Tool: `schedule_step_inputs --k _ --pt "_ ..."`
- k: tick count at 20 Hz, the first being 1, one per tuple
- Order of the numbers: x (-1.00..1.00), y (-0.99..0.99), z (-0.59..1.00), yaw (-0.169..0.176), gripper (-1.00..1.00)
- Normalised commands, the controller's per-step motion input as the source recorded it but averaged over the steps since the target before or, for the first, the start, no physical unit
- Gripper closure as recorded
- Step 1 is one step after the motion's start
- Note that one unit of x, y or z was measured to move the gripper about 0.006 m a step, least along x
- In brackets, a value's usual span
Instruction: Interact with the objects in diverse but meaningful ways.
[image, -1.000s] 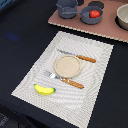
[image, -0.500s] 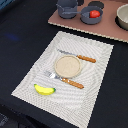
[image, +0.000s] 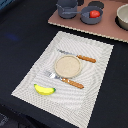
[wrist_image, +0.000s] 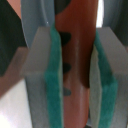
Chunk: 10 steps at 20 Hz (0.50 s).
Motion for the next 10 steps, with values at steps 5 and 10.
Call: schedule_step_inputs --k 5,10 --pt "0.00 0.00 -0.29 -0.010 1.00" --pt "-0.09 0.00 -0.28 -0.019 1.00"
